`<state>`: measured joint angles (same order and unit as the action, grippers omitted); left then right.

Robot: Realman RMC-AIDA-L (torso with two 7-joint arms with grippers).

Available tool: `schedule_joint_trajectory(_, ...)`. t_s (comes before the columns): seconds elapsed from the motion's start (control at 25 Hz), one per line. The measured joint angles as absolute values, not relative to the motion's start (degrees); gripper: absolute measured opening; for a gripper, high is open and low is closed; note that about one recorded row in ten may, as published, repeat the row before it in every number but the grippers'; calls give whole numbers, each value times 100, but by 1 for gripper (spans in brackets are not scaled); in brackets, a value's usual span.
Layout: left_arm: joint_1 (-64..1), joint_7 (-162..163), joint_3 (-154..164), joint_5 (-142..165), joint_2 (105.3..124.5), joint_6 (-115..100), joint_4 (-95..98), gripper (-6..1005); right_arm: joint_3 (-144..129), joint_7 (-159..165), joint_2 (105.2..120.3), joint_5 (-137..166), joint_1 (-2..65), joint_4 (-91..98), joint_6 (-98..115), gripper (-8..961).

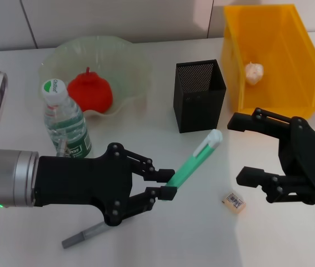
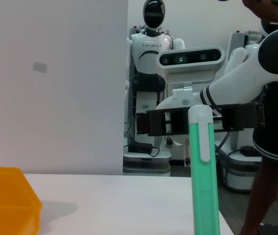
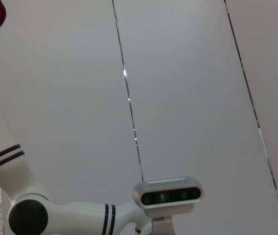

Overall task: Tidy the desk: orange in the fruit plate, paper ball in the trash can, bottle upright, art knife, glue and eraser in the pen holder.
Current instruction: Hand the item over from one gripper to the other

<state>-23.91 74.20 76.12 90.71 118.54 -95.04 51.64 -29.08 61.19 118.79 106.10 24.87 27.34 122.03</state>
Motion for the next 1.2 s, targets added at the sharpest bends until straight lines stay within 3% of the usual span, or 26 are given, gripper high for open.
schedule_joint_trajectory(0.8, -2473, 7287, 7676, 9066, 11857, -9535, 5027, 183, -3434, 6428, 11885, 10617, 2866, 2530, 11771, 816)
schedule_joint_trajectory(1.2, -2476, 7286, 7672, 9061, 11847, -9573, 5001, 184, -3574, 6433, 11887, 10617, 2909, 2523, 11786, 459)
